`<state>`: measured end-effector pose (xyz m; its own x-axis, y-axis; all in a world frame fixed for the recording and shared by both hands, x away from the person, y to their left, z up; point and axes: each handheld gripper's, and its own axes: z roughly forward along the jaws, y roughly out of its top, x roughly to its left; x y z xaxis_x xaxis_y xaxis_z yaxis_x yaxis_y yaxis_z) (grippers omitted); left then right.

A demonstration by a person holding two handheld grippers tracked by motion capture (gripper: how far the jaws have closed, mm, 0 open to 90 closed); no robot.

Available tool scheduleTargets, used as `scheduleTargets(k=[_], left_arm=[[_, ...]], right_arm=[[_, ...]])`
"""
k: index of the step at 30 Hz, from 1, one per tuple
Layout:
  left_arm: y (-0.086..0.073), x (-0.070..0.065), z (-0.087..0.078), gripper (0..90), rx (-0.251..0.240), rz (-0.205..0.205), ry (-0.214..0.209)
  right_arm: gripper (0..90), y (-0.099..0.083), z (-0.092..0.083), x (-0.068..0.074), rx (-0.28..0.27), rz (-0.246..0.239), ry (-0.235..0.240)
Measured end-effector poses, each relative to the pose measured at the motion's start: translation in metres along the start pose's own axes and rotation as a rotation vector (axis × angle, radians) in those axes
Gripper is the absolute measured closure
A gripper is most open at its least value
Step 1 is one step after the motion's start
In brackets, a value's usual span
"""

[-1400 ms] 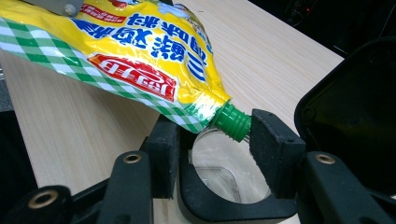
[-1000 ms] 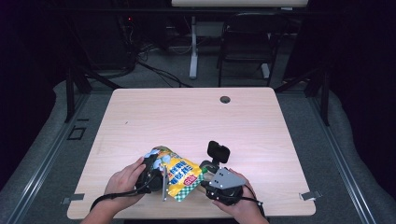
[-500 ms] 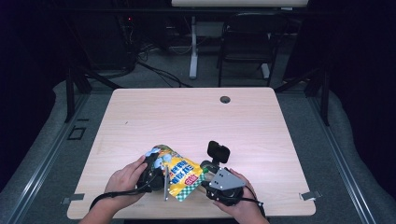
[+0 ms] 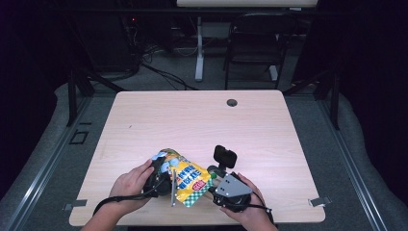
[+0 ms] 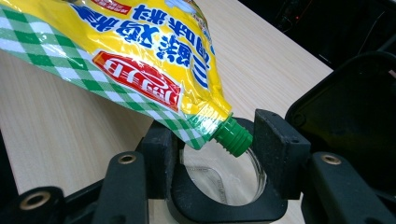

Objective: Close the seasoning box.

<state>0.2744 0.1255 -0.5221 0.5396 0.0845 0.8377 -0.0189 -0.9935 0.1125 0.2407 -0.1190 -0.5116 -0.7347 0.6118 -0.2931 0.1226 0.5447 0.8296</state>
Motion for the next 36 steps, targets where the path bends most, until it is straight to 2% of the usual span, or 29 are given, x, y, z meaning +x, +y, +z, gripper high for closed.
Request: scheduleTargets(k=[8,10,20,29,36], left_arm=[[0.0023,-0.0016,-0.0003,53.8,0.007,0.021,-0.002],[0.0026,-0.0014,-0.0002,53.7,0.002,0.024,0.007],[0.0027,-0.0010,0.0008,53.7,-0.001,0.027,0.004],[0.0045,-0.0006,-0.0005,53.8,0.009,0.059,0.013],[0.0052,0.0005,-0.0009,53.8,0.019,0.071,0.017]], right_arm=[[49.9,0.0002,0.0013,0.0036,0.011,-0.031,0.004],[49.9,0.0001,0.0017,0.0039,0.009,-0.032,0.004],[49.9,0.0009,0.0035,0.0038,0.009,-0.030,0.006],[51.8,0.0013,0.0049,0.0051,0.018,-0.026,0.026],[52.6,0.0023,0.0069,0.0059,0.024,-0.022,0.017]])
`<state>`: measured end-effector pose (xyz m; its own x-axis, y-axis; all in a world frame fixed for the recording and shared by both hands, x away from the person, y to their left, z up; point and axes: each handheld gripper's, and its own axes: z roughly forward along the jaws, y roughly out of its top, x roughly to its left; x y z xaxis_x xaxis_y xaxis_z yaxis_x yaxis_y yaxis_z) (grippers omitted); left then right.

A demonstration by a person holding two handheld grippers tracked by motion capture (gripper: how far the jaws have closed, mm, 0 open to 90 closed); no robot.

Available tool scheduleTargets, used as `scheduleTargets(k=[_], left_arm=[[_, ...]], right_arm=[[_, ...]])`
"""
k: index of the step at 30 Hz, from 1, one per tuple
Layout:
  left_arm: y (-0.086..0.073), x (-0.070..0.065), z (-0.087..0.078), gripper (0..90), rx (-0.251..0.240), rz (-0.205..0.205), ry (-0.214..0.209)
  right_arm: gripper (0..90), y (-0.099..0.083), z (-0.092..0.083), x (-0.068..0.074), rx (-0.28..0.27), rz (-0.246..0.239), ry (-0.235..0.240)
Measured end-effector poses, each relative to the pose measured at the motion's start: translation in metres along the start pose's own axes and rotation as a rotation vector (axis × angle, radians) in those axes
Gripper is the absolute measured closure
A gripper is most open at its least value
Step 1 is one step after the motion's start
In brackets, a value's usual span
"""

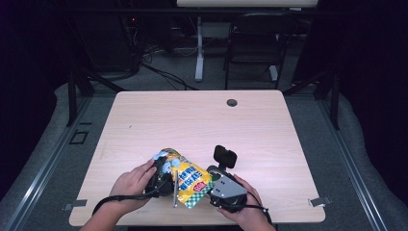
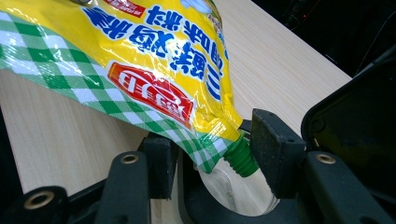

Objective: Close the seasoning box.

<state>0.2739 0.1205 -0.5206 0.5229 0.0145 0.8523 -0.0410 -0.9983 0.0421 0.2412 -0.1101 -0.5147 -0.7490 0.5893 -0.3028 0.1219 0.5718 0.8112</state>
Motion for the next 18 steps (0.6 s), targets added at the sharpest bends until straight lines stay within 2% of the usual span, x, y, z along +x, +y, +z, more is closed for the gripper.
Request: scheduleTargets(k=[9,10,18], left_arm=[[0.0009,0.0012,-0.0013,53.8,0.006,-0.006,0.003],[0.0015,0.0021,-0.0012,53.8,0.010,0.005,0.001],[0.0032,0.0034,-0.0020,53.8,0.014,0.013,0.004]], right_arm=[[55.9,0.0001,0.0001,-0.0008,-0.002,0.015,-0.004],[56.5,0.0001,0.0005,-0.0016,-0.003,0.015,-0.003],[58.1,-0.0010,0.0006,-0.0018,0.004,0.016,-0.009]])
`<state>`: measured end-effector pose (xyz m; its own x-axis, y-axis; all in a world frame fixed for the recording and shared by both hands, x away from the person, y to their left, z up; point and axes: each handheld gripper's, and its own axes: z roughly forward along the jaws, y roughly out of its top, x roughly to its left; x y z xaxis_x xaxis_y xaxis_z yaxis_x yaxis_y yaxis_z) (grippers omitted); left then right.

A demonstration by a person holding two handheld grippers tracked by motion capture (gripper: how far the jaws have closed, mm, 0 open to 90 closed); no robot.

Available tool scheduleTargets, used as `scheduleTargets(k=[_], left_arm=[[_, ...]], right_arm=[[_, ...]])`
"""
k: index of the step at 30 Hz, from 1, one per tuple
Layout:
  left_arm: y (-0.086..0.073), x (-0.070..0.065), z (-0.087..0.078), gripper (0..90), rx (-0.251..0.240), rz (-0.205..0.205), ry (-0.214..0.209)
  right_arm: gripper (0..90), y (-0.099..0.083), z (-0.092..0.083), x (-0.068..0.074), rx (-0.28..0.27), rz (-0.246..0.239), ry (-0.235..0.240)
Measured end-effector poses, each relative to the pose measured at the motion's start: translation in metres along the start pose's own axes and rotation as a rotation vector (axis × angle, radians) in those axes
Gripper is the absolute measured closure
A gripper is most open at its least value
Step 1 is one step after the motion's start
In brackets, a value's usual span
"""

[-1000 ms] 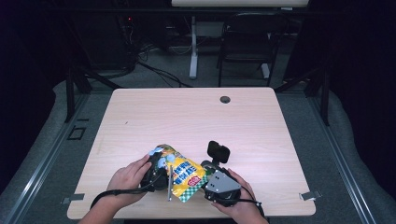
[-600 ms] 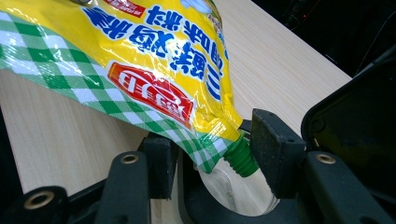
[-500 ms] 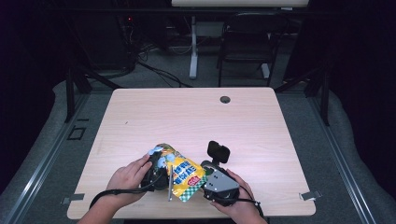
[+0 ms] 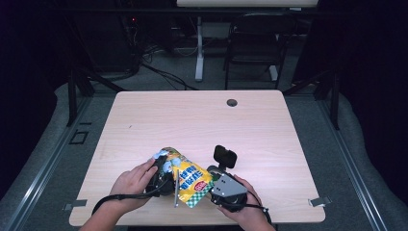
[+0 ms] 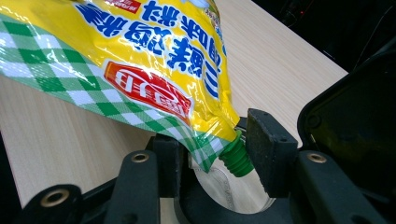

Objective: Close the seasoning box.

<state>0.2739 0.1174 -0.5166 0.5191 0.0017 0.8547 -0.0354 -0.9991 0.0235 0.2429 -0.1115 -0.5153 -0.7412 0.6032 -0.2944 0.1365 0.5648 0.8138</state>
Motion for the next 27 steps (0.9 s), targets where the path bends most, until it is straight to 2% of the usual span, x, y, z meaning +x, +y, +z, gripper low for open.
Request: scheduleTargets(k=[5,9,12,23,27], left_arm=[[0.0004,0.0009,0.0000,53.8,0.003,0.007,0.001],[0.0010,0.0011,-0.0004,53.8,0.006,0.007,-0.003],[0.0018,0.0024,-0.0008,53.9,0.005,0.023,0.012],[0.0025,0.0036,-0.0014,53.9,0.006,0.027,0.008],[0.0036,0.0044,-0.0020,54.0,0.014,0.041,0.002]], right_arm=[[59.3,0.0000,0.0007,0.0006,0.001,-0.001,-0.005],[61.6,-0.0002,0.0012,0.0021,0.003,-0.016,-0.015],[62.7,0.0004,0.0004,0.0042,0.008,-0.043,-0.034],[62.9,-0.0002,-0.0004,0.0041,0.008,-0.044,-0.037],[62.9,-0.0006,-0.0004,0.0038,0.011,-0.039,-0.034]])
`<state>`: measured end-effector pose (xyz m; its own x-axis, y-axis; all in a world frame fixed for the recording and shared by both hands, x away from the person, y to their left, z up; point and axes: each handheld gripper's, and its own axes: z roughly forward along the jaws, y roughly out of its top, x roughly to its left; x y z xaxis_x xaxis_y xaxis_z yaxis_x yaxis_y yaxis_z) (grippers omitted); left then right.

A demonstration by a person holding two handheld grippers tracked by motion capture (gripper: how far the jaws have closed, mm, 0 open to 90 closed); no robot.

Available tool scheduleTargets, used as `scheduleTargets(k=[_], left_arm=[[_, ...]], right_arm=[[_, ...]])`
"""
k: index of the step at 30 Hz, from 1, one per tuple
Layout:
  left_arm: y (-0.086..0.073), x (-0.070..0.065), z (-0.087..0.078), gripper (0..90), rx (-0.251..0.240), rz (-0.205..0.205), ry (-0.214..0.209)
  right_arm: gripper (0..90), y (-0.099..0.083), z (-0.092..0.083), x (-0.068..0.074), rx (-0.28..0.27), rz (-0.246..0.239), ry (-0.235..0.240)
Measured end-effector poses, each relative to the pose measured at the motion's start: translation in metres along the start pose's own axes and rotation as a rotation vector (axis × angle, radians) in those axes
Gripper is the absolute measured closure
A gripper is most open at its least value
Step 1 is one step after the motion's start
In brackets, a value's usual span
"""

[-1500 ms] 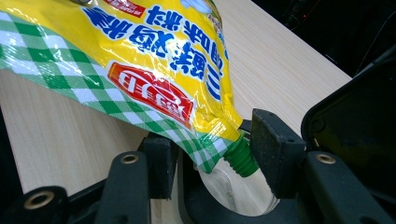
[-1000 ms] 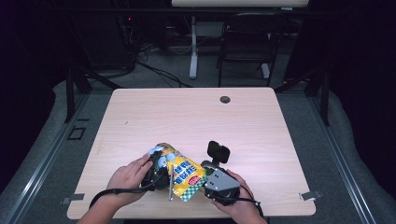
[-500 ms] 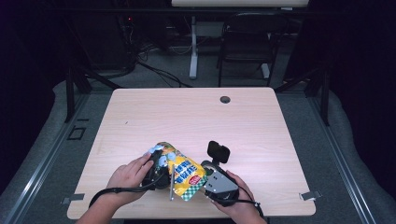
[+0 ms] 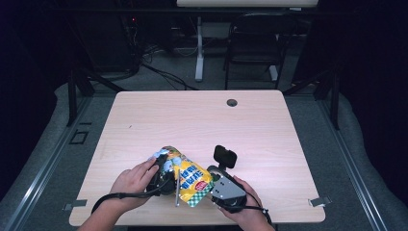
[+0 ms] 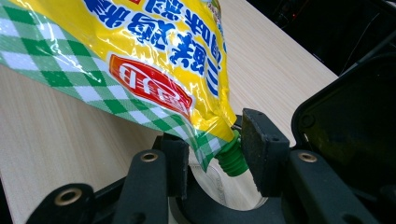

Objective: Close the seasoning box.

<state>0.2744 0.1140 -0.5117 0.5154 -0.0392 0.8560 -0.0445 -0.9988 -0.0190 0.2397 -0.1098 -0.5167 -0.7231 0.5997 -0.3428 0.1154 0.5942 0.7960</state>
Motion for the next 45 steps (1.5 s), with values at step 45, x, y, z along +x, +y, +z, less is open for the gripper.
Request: scheduleTargets(k=[45], left_arm=[[0.006,-0.003,-0.012,57.6,0.027,0.102,0.152]], right_arm=[[62.8,-0.003,0.002,0.002,-0.007,-0.008,0.008]])
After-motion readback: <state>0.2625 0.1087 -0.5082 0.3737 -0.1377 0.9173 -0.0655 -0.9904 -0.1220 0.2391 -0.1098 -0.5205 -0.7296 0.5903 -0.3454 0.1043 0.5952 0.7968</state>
